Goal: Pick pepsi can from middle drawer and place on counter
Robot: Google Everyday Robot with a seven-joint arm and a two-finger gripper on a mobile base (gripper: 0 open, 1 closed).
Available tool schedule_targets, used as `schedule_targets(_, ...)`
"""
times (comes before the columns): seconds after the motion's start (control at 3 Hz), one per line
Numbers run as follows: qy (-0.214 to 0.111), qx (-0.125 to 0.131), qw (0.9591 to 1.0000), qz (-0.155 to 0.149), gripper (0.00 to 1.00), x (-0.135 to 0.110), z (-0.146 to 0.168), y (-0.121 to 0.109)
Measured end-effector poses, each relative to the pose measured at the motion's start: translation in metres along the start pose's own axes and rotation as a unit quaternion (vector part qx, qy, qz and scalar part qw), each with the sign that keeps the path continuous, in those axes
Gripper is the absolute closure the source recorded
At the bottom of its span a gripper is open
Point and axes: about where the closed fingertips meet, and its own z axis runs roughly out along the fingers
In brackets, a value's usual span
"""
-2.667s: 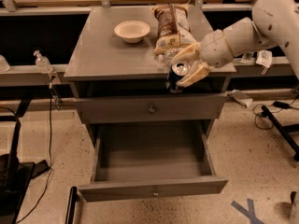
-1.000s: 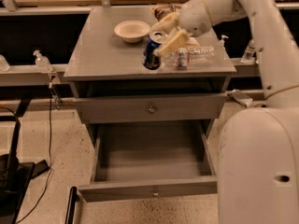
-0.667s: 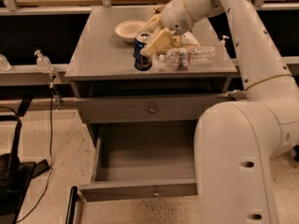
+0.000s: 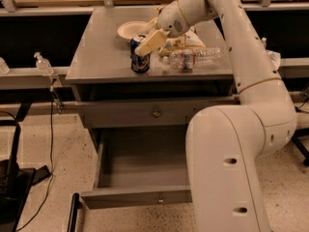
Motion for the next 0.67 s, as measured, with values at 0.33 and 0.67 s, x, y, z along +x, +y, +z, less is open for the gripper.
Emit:
schedule_targets(0.33, 0.010, 0.036, 0.9984, 0.043, 1.00, 0.002, -0.009, -0.014)
schedule_targets(0.67, 0.027, 0.072, 0.9936, 0.083, 0.79, 0.004, -0.016, -0.027)
